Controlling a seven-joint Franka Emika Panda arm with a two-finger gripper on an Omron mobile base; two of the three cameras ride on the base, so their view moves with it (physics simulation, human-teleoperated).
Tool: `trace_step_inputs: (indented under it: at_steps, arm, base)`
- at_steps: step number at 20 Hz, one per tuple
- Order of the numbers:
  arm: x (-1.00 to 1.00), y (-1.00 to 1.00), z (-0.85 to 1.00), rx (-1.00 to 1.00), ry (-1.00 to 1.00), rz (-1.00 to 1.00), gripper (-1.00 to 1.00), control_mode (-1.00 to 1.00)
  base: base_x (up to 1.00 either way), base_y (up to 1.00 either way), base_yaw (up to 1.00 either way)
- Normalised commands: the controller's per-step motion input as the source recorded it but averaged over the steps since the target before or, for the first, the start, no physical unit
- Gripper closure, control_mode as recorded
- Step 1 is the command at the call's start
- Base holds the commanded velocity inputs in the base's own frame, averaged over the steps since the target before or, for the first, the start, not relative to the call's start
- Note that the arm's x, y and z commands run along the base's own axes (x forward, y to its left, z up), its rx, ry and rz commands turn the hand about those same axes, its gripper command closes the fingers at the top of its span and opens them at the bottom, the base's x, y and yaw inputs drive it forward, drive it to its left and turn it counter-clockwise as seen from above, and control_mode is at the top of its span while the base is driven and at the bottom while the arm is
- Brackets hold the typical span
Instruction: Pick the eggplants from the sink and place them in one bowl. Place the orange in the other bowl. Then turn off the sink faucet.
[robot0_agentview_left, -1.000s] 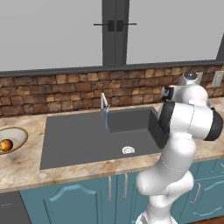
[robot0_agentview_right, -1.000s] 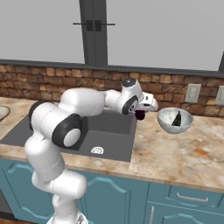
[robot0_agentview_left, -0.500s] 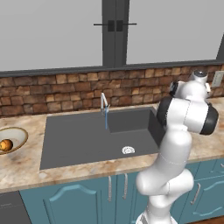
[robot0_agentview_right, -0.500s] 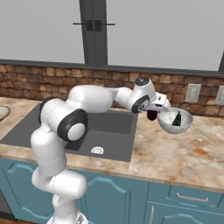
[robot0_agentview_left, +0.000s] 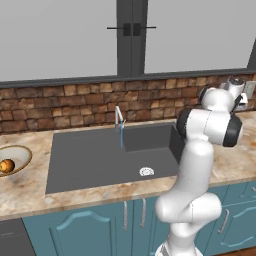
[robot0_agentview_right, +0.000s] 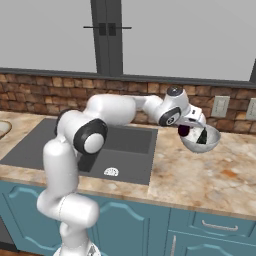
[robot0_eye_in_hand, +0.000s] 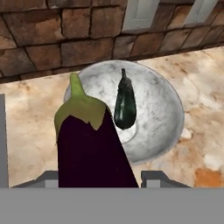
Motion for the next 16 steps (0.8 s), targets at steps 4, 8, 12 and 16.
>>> trace_step_inputs:
  at_steps: [4,8,12,16]
  arm:
    - [0.18,-0.27,-0.13,0.04,0.00,-0.01,1.00,-1.00]
    - [0.19,-0.31,-0.20,0.01,0.00,0.00,1.00,-1.00]
    - [0.27,-0.17,-0.23,0.03,0.00,0.00,1.00,-1.00]
    - [0.35,-0.05,-0.23,0.03,0.00,0.00,1.00,-1.00]
  base:
    - [0.00,0.00,0.00]
    - [0.00,0.00,0.00]
    - [0.00,0.00,0.00]
    - [0.00,0.00,0.00]
